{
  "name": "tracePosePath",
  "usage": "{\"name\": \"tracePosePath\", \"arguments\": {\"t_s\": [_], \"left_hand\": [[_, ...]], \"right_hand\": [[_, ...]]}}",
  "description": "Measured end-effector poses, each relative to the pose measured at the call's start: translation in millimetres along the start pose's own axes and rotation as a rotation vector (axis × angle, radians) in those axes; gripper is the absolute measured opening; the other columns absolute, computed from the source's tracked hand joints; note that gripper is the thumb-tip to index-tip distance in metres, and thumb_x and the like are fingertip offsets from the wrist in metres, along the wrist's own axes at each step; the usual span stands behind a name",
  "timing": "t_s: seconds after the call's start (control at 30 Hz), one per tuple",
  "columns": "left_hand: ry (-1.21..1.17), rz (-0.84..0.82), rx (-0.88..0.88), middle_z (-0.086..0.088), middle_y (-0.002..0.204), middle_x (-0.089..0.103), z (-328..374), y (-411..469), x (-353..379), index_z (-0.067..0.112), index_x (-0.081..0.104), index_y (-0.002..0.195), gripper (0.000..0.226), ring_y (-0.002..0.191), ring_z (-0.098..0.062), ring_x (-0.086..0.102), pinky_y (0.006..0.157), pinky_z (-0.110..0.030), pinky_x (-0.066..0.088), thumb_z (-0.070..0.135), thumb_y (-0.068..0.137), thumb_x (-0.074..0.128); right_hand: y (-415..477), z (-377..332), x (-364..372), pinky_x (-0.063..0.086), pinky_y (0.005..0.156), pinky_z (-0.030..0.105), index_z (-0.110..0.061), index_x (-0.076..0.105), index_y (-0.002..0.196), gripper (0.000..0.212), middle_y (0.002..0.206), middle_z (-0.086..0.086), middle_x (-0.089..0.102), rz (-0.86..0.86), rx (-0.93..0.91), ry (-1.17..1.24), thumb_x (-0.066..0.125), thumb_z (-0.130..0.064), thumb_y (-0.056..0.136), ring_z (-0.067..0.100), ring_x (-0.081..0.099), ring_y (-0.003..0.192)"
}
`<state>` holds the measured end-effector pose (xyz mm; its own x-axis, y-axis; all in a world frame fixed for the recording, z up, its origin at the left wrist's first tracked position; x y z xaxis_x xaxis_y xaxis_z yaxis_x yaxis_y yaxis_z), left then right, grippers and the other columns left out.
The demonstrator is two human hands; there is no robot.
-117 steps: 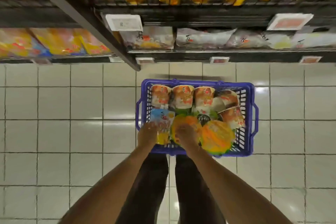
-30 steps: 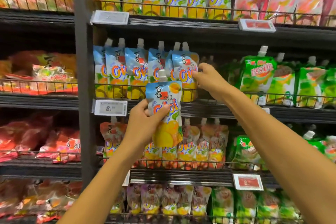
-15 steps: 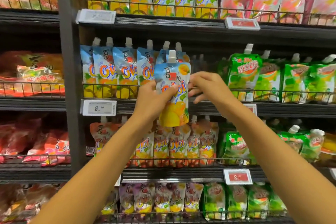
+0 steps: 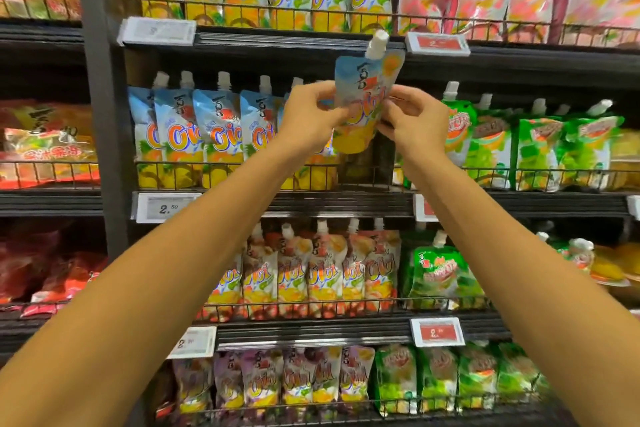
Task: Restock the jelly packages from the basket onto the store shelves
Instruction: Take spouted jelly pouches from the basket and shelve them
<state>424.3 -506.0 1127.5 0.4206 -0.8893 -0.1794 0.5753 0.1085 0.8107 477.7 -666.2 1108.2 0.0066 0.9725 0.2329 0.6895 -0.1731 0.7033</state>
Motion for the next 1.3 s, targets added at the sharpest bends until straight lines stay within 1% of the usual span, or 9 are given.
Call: {"name": "tracePosePath", "arguments": {"t_s": [0.23, 0.4, 0.5, 0.77, 0.9, 0.97, 1.07, 1.17, 1.3], "left_hand": [[0.311, 0.071, 0.015, -0.002, 0.104, 0.075, -18.5, -5.0, 4.1, 0.011, 0.074, 0.109, 0.033, 0.083, -0.004, 0.063, 0.061, 0.0, 0.045, 0.023, 0.078, 0.08], [0.407, 0.209, -0.008, -0.007, 0.1, 0.072, -25.6, -10.0, 0.5, 0.007, 0.067, 0.11, 0.046, 0.08, -0.007, 0.061, 0.058, -0.01, 0.046, 0.031, 0.074, 0.083], [0.409, 0.242, -0.017, -0.007, 0.102, 0.068, -27.6, -9.4, 0.8, 0.009, 0.058, 0.112, 0.045, 0.09, -0.014, 0.064, 0.072, -0.027, 0.057, 0.027, 0.077, 0.081], [0.624, 0.206, -0.003, -0.007, 0.124, 0.061, -25.4, -14.8, 17.0, 0.009, 0.069, 0.114, 0.026, 0.108, -0.017, 0.062, 0.085, -0.016, 0.042, 0.017, 0.09, 0.07], [0.515, 0.225, 0.039, -0.002, 0.115, 0.058, -18.8, -41.3, 13.8, 0.014, 0.068, 0.106, 0.016, 0.094, -0.011, 0.057, 0.08, -0.013, 0.039, 0.014, 0.09, 0.066], [0.426, 0.219, 0.041, 0.002, 0.096, 0.064, -25.3, -67.4, 13.8, 0.014, 0.069, 0.098, 0.01, 0.076, -0.005, 0.053, 0.069, -0.008, 0.037, 0.013, 0.089, 0.063], [0.296, 0.172, -0.052, 0.005, 0.074, 0.064, -57.3, -122.1, 18.8, 0.014, 0.07, 0.087, 0.009, 0.062, -0.008, 0.053, 0.058, -0.009, 0.037, 0.01, 0.087, 0.062], [0.241, 0.033, -0.224, 0.003, 0.079, 0.068, -110.7, -190.9, 34.2, 0.014, 0.07, 0.086, 0.01, 0.073, -0.014, 0.057, 0.063, -0.015, 0.042, 0.008, 0.089, 0.062], [0.158, -0.105, -0.563, 0.001, 0.078, 0.064, -195.2, -313.4, 49.8, 0.012, 0.07, 0.093, 0.01, 0.062, -0.004, 0.049, 0.06, -0.014, 0.04, 0.01, 0.094, 0.06]], "right_hand": [[4.9, 38.7, -3.5, 0.06, 0.084, 0.038, -0.007, 0.069, 0.118, 0.025, 0.11, 0.009, 0.072, -0.01, 0.107, -0.134, 0.062, -0.004, 0.094, 0.021, 0.07, 0.1], [9.5, 49.1, -4.0, 0.063, 0.071, 0.035, -0.006, 0.071, 0.114, 0.022, 0.104, 0.012, 0.073, -0.032, 0.079, -0.319, 0.065, -0.007, 0.093, 0.022, 0.072, 0.088], [12.3, 55.4, 1.2, 0.062, 0.066, 0.028, -0.003, 0.07, 0.113, 0.022, 0.105, 0.014, 0.072, -0.083, 0.075, -0.421, 0.066, -0.006, 0.092, 0.022, 0.073, 0.086], [5.1, 52.0, 3.1, 0.05, 0.101, 0.032, -0.003, 0.059, 0.131, 0.039, 0.12, 0.013, 0.069, -0.168, -0.012, -0.67, 0.062, -0.009, 0.093, 0.021, 0.065, 0.112], [-25.5, 33.9, -10.5, 0.044, 0.084, 0.003, -0.008, 0.059, 0.13, 0.035, 0.122, 0.005, 0.067, -0.148, -0.114, -0.551, 0.057, -0.008, 0.094, 0.006, 0.06, 0.105], [-53.0, 31.1, -26.1, 0.052, 0.089, 0.014, -0.01, 0.063, 0.121, 0.029, 0.112, 0.001, 0.069, -0.126, -0.169, -0.43, 0.054, -0.004, 0.094, 0.006, 0.063, 0.101], [-107.3, 52.7, -52.9, 0.058, 0.083, 0.035, -0.015, 0.067, 0.103, 0.027, 0.095, -0.006, 0.071, -0.135, -0.18, -0.337, 0.05, 0.001, 0.091, 0.009, 0.068, 0.09], [-170.9, 104.7, -83.9, 0.058, 0.073, 0.031, -0.025, 0.069, 0.094, 0.03, 0.087, -0.013, 0.072, -0.179, -0.056, -0.363, 0.052, 0.0, 0.091, 0.005, 0.069, 0.082], [-275.5, 199.4, -138.7, 0.056, 0.065, 0.021, -0.028, 0.07, 0.088, 0.031, 0.083, -0.01, 0.073, -0.218, 0.311, -0.336, 0.056, -0.001, 0.093, 0.007, 0.069, 0.075]]}}
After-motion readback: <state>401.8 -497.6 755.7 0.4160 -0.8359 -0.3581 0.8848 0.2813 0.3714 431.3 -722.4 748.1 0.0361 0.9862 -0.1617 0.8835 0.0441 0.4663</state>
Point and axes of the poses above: each hand's wrist, its own y-axis towards the middle knuckle, its own x-axis out of the palm, z = x × y, the point moved 8 cm from there along y, towards the middle knuckle
